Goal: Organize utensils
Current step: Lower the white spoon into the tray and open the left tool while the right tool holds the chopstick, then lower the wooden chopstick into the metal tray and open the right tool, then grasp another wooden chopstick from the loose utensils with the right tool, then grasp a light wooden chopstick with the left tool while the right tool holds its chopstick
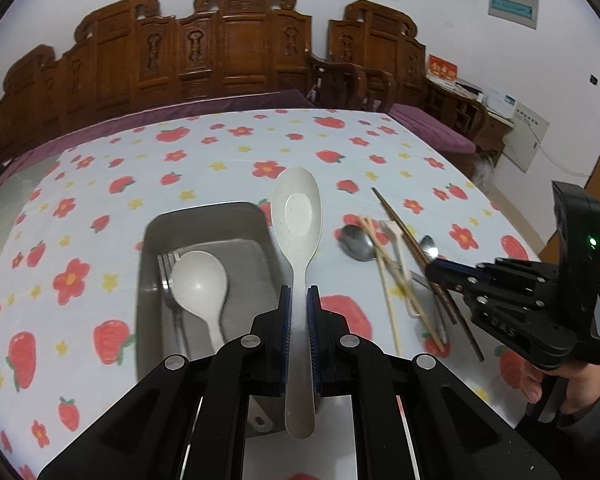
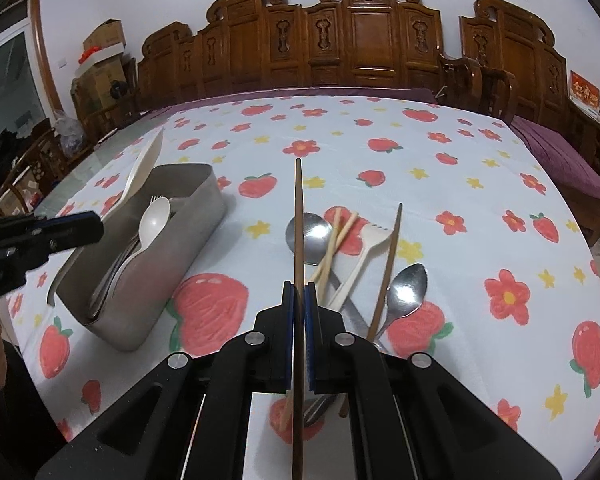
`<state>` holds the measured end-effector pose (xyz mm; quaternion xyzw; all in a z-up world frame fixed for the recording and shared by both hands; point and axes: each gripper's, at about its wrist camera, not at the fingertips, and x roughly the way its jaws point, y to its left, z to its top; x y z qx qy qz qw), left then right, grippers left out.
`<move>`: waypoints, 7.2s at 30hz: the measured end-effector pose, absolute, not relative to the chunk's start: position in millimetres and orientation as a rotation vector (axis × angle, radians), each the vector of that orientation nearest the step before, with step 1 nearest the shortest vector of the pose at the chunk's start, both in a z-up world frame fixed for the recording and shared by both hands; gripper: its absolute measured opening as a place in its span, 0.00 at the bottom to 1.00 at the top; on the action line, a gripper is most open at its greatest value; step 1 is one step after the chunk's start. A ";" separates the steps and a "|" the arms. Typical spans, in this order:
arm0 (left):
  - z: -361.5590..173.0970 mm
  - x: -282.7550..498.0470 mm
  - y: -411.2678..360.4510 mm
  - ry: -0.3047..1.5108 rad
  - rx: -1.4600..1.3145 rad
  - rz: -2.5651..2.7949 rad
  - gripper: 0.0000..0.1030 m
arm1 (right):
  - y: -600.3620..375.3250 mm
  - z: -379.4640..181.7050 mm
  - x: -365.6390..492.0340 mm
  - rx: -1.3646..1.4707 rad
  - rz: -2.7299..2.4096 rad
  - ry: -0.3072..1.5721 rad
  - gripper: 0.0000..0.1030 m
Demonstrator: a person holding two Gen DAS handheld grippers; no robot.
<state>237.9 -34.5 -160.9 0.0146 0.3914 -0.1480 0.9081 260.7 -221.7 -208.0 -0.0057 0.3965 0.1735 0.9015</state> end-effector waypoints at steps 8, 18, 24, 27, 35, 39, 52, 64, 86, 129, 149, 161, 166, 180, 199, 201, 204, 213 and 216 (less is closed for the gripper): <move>-172.7 253.9 -6.1 0.841 0.006 -0.234 0.07 | -215.4 -205.4 260.0 -0.014 0.376 0.807 0.06; -203.5 276.3 8.8 0.921 -0.008 -0.163 0.07 | -208.9 -202.8 258.2 -0.024 0.400 0.798 0.06; -213.0 283.3 6.4 0.947 -0.008 -0.150 0.07 | -209.1 -201.5 257.2 -0.022 0.411 0.795 0.06; -217.4 284.2 4.5 0.962 -0.002 -0.149 0.07 | -210.4 -199.5 257.0 -0.012 0.416 0.790 0.06; -215.6 283.8 6.4 0.965 -0.006 -0.145 0.07 | -209.4 -198.1 255.9 -0.011 0.423 0.787 0.06; -208.1 280.8 9.9 0.952 -0.011 -0.152 0.08 | -208.7 -197.7 255.0 -0.008 0.424 0.789 0.06; -173.7 266.3 35.4 0.867 -0.002 -0.142 0.37 | -184.5 -181.2 240.5 0.006 0.470 0.760 0.06; -158.1 262.9 59.3 0.822 -0.007 -0.122 0.91 | -154.6 -170.3 243.2 0.001 0.502 0.763 0.06; -144.4 254.1 81.9 0.788 -0.012 -0.103 0.91 | -79.4 -175.6 290.9 0.048 0.528 0.784 0.06; -143.3 244.2 14.1 0.768 0.017 -0.225 0.91 | -187.8 -152.3 245.1 -0.069 0.358 0.739 0.08; -164.1 231.8 -45.0 0.782 0.062 -0.303 0.91 | -216.5 -227.2 252.6 -0.069 0.328 0.910 0.15; -171.4 225.7 -63.6 0.788 0.097 -0.327 0.91 | -215.5 -246.4 254.8 -0.064 0.311 0.974 0.15; -173.2 224.4 -68.0 0.789 0.104 -0.332 0.91 | -216.2 -246.9 254.0 -0.060 0.310 0.981 0.10; -178.8 222.4 -82.5 0.792 0.126 -0.353 0.91 | -247.0 -224.6 245.4 0.029 0.292 0.904 0.05; -225.2 225.8 -137.4 0.885 0.202 -0.466 0.45 | -287.3 -217.3 250.4 0.092 0.228 0.859 0.06; -228.9 228.8 -138.9 0.895 0.199 -0.462 0.43 | -285.1 -217.0 249.9 0.090 0.231 0.858 0.06; -234.9 232.8 -140.6 0.908 0.192 -0.459 0.36 | -282.2 -217.0 250.3 0.085 0.238 0.858 0.06; -247.6 240.2 -147.6 0.916 0.222 -0.428 0.22 | -277.1 -217.6 250.9 0.074 0.250 0.861 0.06; -247.4 242.0 -147.0 0.917 0.218 -0.429 0.05 | -276.3 -218.0 250.4 0.070 0.250 0.863 0.06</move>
